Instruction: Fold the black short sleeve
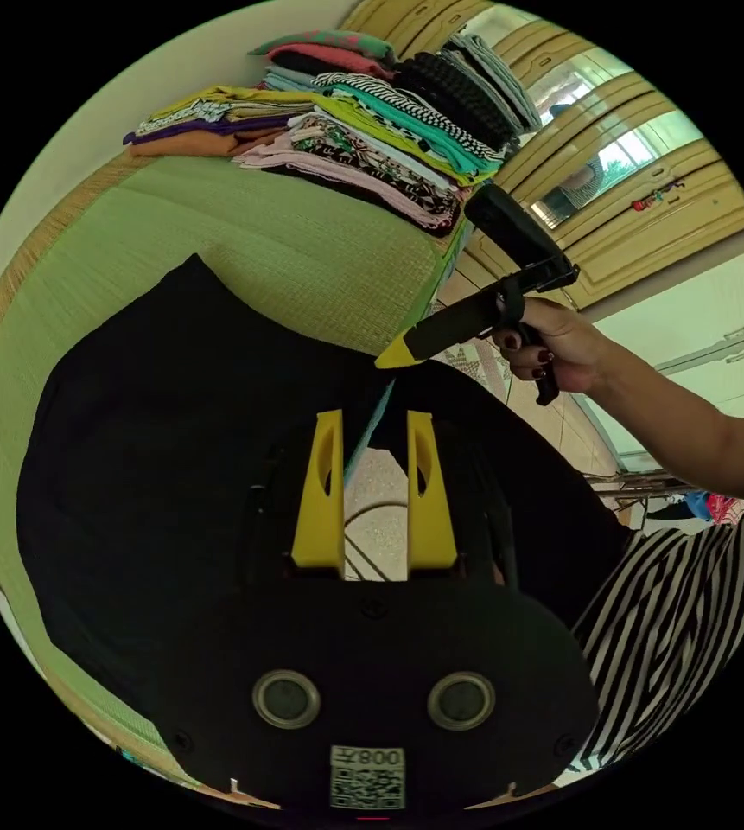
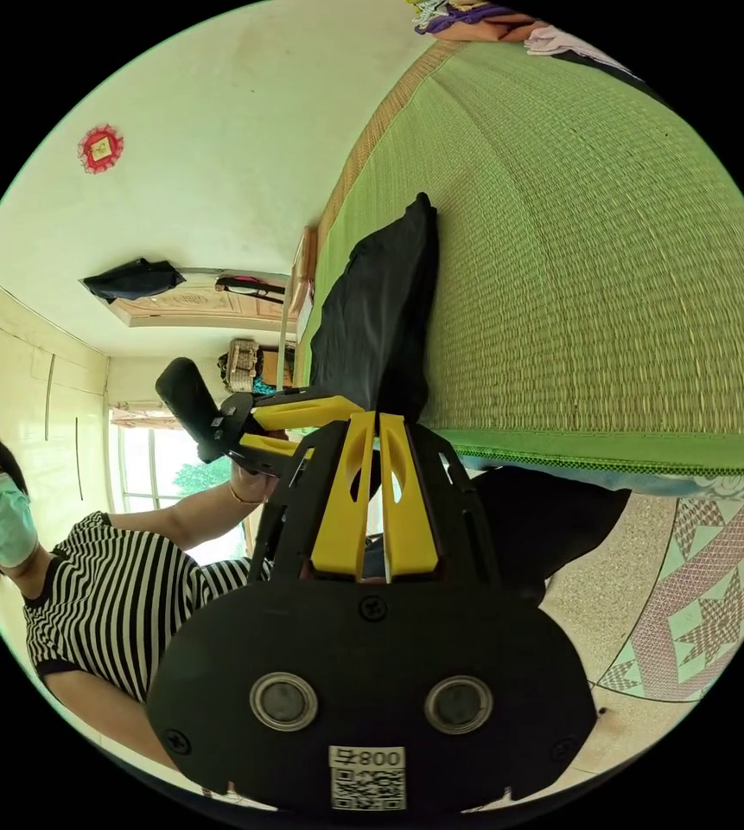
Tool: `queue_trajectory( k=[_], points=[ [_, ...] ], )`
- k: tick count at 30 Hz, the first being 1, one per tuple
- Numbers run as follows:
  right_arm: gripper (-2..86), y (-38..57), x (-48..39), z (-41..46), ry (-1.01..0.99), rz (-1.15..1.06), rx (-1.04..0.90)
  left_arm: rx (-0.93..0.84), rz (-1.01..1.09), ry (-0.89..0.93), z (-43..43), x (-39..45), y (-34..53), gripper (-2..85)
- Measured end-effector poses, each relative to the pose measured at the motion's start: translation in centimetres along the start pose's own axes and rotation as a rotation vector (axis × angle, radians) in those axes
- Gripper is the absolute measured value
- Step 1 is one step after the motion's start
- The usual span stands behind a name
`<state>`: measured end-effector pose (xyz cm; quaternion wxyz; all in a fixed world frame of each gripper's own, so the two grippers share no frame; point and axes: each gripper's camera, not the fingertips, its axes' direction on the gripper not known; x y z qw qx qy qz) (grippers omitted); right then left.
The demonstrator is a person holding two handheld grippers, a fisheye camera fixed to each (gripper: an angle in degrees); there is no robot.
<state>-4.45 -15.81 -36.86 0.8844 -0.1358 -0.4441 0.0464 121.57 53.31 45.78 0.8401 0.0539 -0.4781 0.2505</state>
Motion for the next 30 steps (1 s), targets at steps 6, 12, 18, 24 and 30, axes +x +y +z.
queue_trajectory(
  k=[6,12,18,24,30],
  points=[
    [0.6,0.2,2.5,0.4,0.002,0.034,-0.025,-0.179,0.132,-0.238,1.6,6.3,-6.2,7.5],
    [1.3,0.5,4.0,-0.6,0.001,0.011,-0.005,-0.141,0.078,-0.254,-1.0,8.0,-8.4,1.7],
    [5.9,-0.6,6.9,-2.3,0.024,0.051,0.044,-0.033,-0.043,-0.131,-4.8,7.8,-8.8,0.9],
    [8.6,-4.2,9.1,-0.8,0.001,0.074,0.013,0.047,-0.104,-0.062,-7.9,7.6,-8.8,0.8],
    [9.2,-8.3,11.8,0.7,-0.073,0.132,0.053,0.090,-0.133,-0.024,-10.0,7.2,-8.8,0.7]
  ],
)
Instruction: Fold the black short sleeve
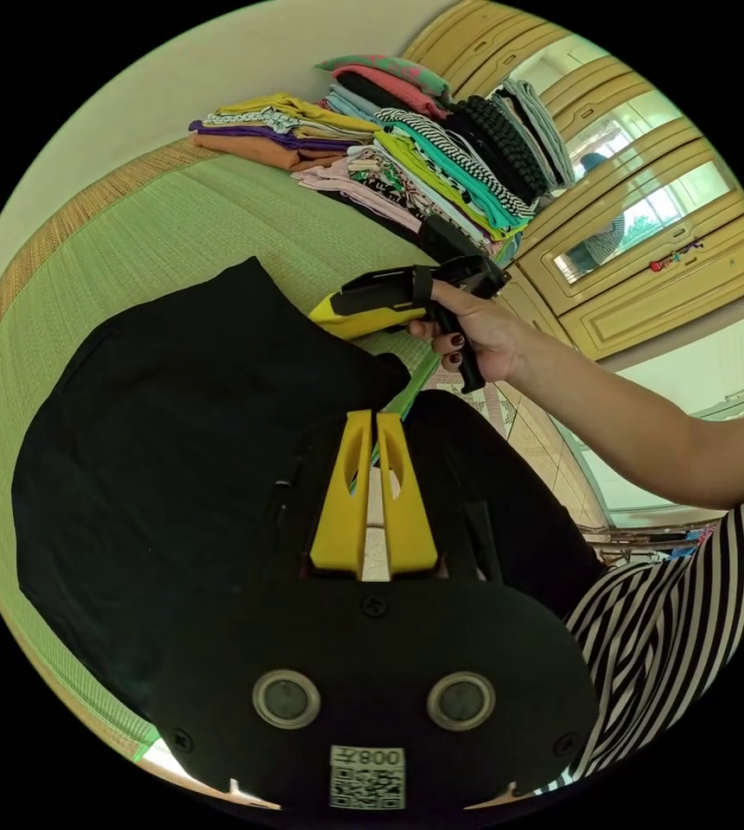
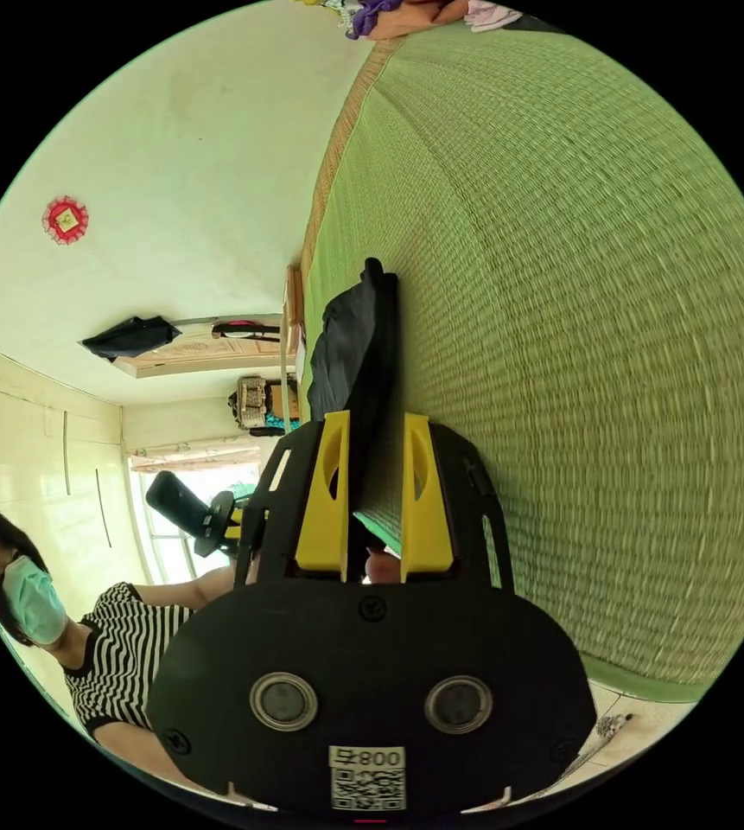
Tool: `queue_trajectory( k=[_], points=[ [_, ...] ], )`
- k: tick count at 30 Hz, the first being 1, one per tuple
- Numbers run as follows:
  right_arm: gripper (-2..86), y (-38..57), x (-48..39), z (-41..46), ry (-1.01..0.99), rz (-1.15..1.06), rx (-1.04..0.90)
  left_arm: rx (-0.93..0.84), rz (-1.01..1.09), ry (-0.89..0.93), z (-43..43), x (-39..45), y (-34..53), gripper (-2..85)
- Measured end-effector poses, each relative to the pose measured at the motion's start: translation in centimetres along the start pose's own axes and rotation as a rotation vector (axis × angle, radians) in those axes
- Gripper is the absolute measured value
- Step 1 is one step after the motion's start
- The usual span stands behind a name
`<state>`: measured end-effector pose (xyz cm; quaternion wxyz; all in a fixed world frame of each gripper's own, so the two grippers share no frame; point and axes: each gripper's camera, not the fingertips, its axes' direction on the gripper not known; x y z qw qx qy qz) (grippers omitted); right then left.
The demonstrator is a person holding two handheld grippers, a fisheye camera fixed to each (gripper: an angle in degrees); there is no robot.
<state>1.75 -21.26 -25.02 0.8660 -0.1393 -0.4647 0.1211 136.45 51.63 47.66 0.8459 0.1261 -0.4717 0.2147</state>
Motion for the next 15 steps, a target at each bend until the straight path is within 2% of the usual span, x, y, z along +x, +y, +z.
queue_trajectory(
  k=[8,15],
  points=[
    [8.5,-4.1,1.1,0.8,0.001,0.016,0.013,0.022,-0.012,0.041,-1.0,-0.9,0.0,0.8],
    [8.5,-4.7,3.2,-1.1,-0.094,0.042,0.083,0.044,-0.028,0.068,-1.0,-2.2,0.6,0.7]
  ],
)
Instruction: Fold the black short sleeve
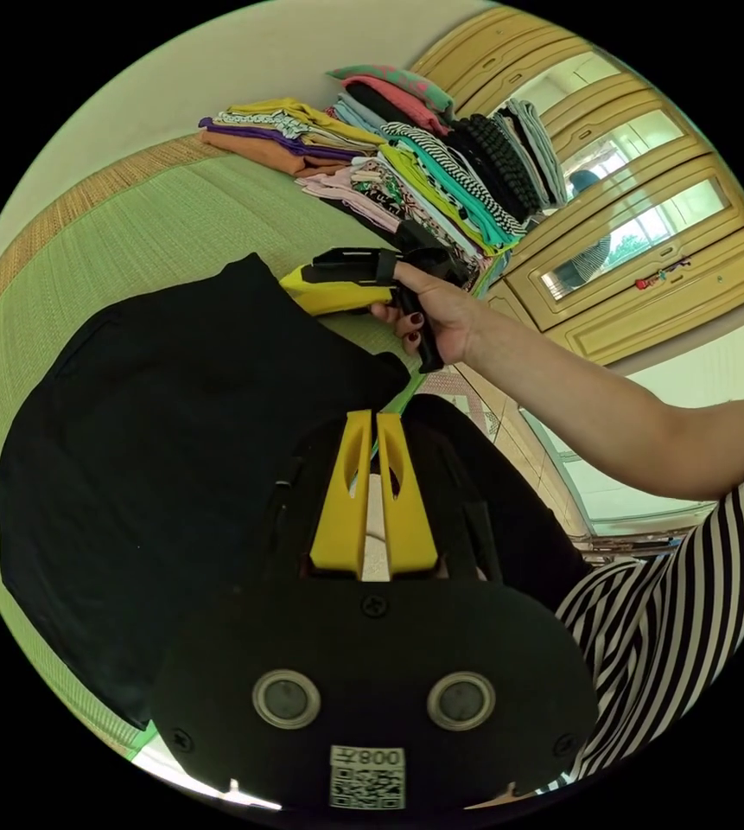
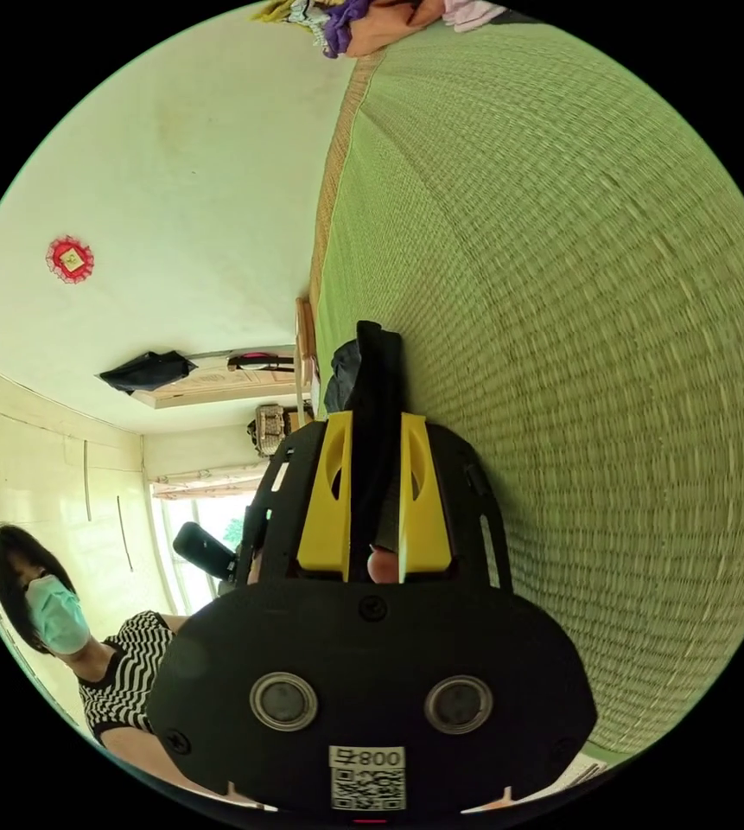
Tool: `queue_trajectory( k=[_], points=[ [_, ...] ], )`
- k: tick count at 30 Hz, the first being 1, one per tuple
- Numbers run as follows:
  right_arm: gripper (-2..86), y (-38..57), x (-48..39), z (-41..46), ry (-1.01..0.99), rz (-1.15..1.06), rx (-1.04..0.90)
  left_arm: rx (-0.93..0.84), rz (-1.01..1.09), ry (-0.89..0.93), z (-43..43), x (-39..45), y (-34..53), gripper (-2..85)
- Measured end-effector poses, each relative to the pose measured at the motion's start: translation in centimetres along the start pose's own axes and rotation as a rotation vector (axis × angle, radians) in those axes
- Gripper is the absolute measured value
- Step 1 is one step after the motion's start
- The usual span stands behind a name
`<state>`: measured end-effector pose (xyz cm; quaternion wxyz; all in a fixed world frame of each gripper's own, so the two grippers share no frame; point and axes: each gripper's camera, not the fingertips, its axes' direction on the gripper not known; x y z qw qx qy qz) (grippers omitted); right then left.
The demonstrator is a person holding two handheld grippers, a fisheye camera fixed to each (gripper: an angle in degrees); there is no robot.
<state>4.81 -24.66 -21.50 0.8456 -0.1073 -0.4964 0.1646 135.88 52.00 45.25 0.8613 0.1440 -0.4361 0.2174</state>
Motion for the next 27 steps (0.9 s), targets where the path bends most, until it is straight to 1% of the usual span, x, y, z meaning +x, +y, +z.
queue_trajectory(
  k=[3,9,18,27],
  points=[
    [8.4,0.2,0.8,-0.8,-0.048,0.008,0.031,0.008,-0.005,0.014,0.2,-0.8,0.4,0.7],
    [8.9,-1.4,0.5,-0.1,-0.073,0.008,0.025,0.006,-0.011,0.035,1.2,-2.2,1.2,0.7],
    [7.8,-4.8,-2.1,0.9,0.021,-0.002,-0.017,0.011,-0.007,0.037,2.8,-4.6,3.1,0.7],
    [2.3,-6.8,-5.0,1.7,0.095,0.011,-0.029,0.007,-0.001,0.039,5.6,-7.6,6.3,0.7]
  ],
)
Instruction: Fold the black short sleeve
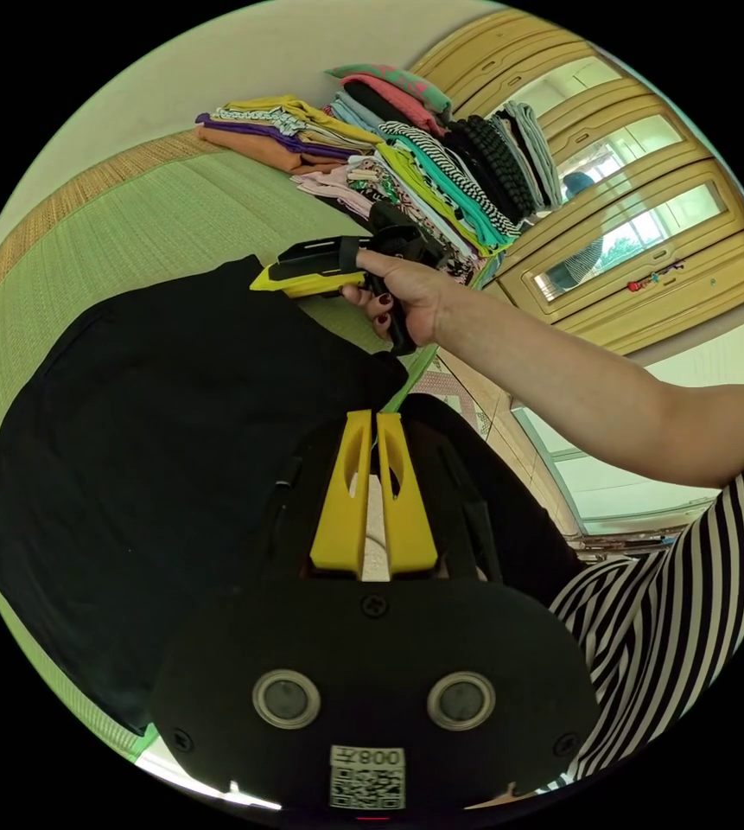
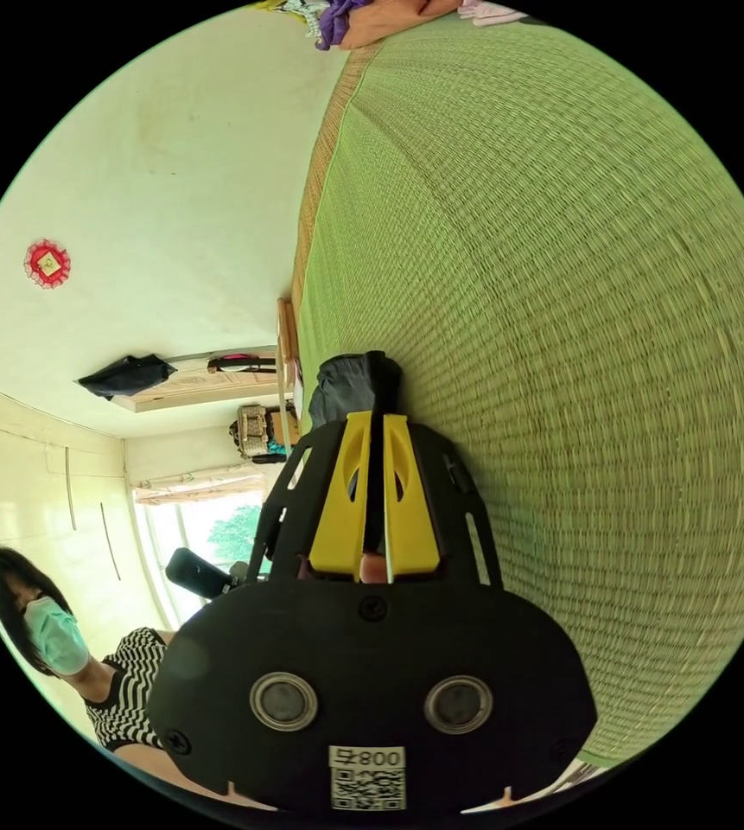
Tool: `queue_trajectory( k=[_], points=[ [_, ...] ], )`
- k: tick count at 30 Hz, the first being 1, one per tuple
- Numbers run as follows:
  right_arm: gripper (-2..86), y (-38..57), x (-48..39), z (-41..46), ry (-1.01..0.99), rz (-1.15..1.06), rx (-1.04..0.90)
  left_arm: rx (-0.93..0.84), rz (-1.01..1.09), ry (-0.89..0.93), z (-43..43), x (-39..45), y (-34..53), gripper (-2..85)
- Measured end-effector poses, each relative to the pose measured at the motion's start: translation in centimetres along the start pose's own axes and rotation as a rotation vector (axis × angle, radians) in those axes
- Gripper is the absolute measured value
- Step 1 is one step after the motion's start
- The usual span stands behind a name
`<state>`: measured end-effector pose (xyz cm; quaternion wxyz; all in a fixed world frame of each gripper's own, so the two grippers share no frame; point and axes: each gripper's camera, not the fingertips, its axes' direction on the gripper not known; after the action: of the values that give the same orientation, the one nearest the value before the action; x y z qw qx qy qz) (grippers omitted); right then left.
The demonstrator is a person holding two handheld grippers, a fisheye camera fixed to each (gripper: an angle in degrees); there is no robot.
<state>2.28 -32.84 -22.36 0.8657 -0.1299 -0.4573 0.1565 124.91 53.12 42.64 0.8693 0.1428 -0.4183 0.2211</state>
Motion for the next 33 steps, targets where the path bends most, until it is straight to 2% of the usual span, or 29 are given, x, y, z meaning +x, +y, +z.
queue_trajectory(
  k=[12,18,26,33],
  points=[
    [1.0,-0.3,-7.3,-1.0,0.043,-0.030,0.025,0.030,0.002,0.064,3.7,-5.9,7.5,0.7],
    [1.0,-0.1,-12.8,-0.5,0.026,-0.046,0.071,0.101,-0.040,0.124,4.9,-10.1,13.3,0.8],
    [0.9,-0.7,-25.6,4.1,0.005,-0.188,0.058,0.338,-0.175,0.194,2.4,-18.4,26.2,0.8],
    [0.9,-1.5,-39.5,14.9,0.013,-0.352,-0.052,0.565,-0.360,0.256,1.2,-26.4,40.5,0.8]
  ],
)
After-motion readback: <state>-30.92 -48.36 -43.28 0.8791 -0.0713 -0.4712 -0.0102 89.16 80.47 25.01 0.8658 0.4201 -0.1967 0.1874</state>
